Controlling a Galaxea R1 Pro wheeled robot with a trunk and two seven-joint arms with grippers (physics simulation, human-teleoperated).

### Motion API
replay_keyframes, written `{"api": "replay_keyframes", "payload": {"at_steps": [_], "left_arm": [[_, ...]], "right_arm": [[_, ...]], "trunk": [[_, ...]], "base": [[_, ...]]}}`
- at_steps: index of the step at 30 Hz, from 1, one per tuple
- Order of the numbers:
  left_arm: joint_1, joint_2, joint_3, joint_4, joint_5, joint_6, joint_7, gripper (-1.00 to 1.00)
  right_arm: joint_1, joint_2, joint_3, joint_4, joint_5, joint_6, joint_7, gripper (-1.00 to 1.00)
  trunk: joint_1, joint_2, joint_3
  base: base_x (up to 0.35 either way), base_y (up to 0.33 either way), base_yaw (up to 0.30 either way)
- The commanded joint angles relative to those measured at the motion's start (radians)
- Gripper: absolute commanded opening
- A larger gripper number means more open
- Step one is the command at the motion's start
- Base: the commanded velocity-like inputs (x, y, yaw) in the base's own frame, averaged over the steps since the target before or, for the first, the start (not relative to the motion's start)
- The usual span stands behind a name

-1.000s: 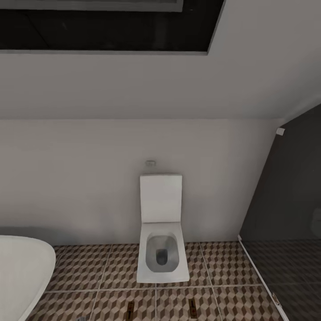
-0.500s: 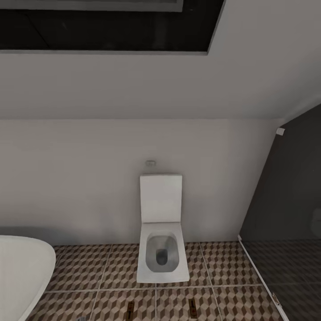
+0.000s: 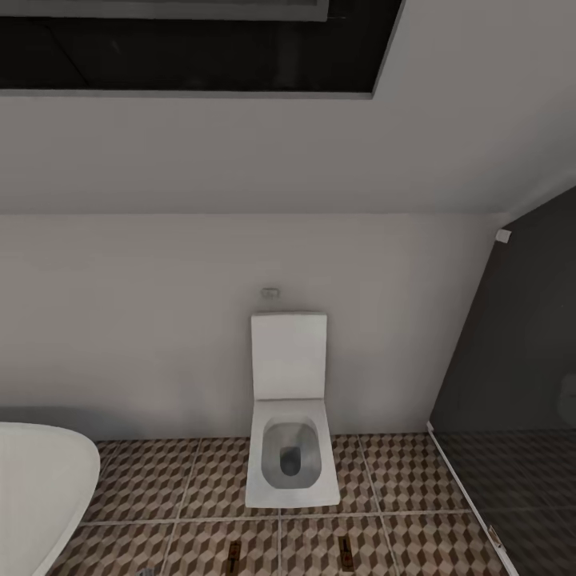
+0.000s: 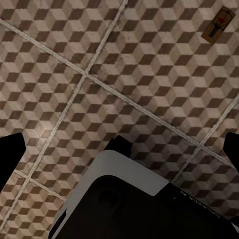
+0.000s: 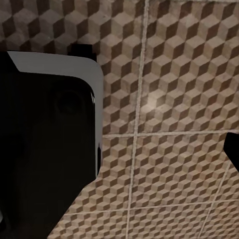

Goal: Take the four mousetraps from the cabinet in the bathroom and place them on the bathroom floor. Make sure all four end up on the same floor surface, and ensure that at least two of them are either under or directly next to the same bathroom sink.

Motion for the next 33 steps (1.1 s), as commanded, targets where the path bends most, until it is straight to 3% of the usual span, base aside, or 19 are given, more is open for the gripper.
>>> {"api": "replay_keyframes", "payload": {"at_steps": [1, 33], "left_arm": [[-0.001, 0.000, -0.008, 0.001, 0.007, 0.003, 0.002, 1.00], [-0.001, 0.000, -0.009, 0.001, 0.007, 0.003, 0.002, 1.00]], "right_arm": [[-0.001, 0.000, 0.008, 0.001, -0.005, 0.002, -0.001, 1.00], [-0.001, 0.000, 0.008, 0.001, -0.005, 0.002, -0.001, 1.00]], "trunk": [[0.000, -0.001, -0.001], [0.000, -0.001, -0.001]], "base": [[0.000, 0.000, 0.000], [0.000, 0.000, 0.000]]}}
